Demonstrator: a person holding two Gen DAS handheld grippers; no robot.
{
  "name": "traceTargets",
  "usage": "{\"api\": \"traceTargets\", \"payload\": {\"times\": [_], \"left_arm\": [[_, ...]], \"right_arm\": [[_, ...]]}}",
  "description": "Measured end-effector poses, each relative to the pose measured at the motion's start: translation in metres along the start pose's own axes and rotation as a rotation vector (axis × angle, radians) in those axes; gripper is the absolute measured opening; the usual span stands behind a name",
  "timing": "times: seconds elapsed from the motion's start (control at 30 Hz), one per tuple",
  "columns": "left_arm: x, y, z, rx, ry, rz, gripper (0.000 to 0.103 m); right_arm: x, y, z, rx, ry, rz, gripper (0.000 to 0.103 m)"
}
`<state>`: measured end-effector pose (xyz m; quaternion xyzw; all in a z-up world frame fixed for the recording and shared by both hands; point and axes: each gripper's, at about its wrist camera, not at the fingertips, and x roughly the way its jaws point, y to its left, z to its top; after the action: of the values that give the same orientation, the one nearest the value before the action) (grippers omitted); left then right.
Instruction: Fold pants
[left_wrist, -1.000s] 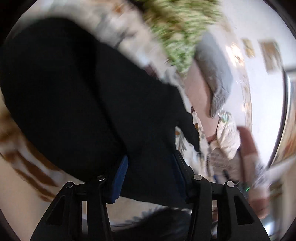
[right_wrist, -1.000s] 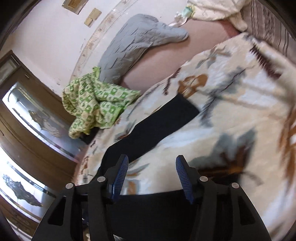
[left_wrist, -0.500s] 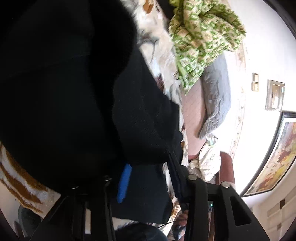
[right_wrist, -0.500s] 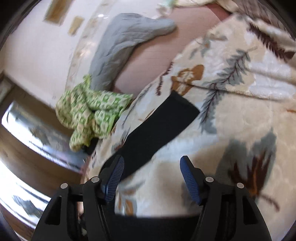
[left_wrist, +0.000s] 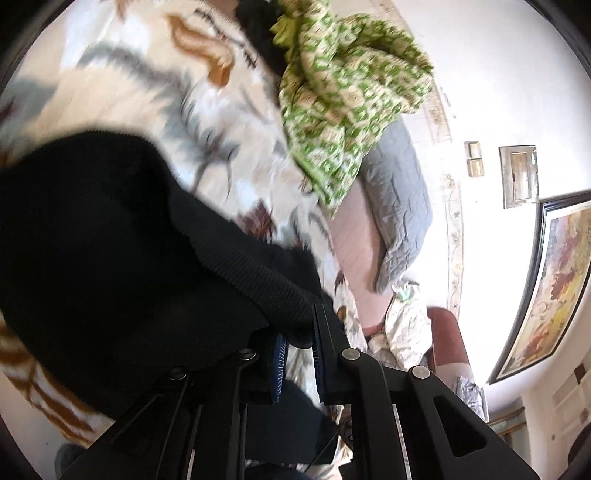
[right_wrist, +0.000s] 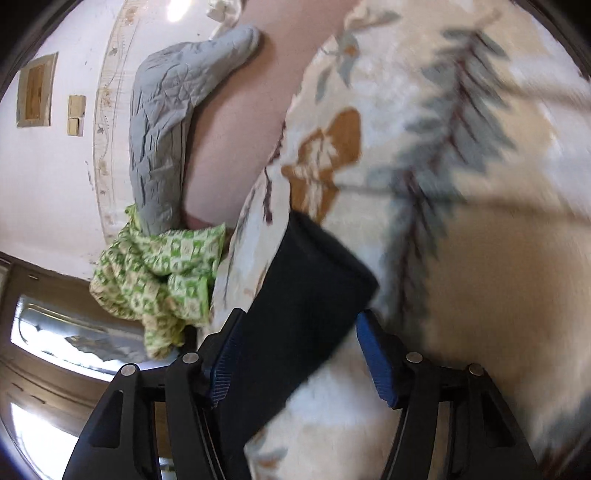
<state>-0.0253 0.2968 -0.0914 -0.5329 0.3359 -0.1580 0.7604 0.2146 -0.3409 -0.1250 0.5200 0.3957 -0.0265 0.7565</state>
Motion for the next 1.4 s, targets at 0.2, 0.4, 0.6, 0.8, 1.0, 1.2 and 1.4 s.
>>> {"api": "traceTargets", "payload": {"times": [0.2, 0.4, 0.6, 0.8, 1.0, 1.2, 1.4], "left_arm": [[-0.010, -0.021, 0.033, 0.057, -0.078, 0.029, 0.011], [0.032, -0.029, 0.088, 0.111, -0.117, 0.130, 0.011], [0.114, -0.012, 0.115, 0.132, 0.000, 0.356, 0.016], [0.069, -0.017, 0.118, 0.131, -0.156, 0.336, 0.049], [0.039, -0.061, 0.055, 0.331, -0.166, 0.364, 0.053], [0.109, -0.098, -0.083, 0.899, -0.208, 0.710, 0.065], [0.166, -0.063, -0.116, 0.915, -0.216, 0.818, 0.069]], "right_arm": [[-0.022, 0.029, -0.006, -0.224, -0.037, -0.175, 0.003], [-0.097, 0.018, -0.040, -0.249, -0.074, -0.223, 0.003], [-0.111, -0.014, -0.052, -0.209, -0.111, -0.307, 0.012], [-0.131, 0.000, -0.072, -0.393, -0.308, -0.476, 0.014], [-0.092, 0.064, -0.131, -0.842, -0.270, -0.473, 0.034], [-0.065, 0.074, -0.160, -0.874, -0.268, -0.643, 0.074], [-0.078, 0.059, -0.149, -0.778, -0.309, -0.740, 0.074]]}}
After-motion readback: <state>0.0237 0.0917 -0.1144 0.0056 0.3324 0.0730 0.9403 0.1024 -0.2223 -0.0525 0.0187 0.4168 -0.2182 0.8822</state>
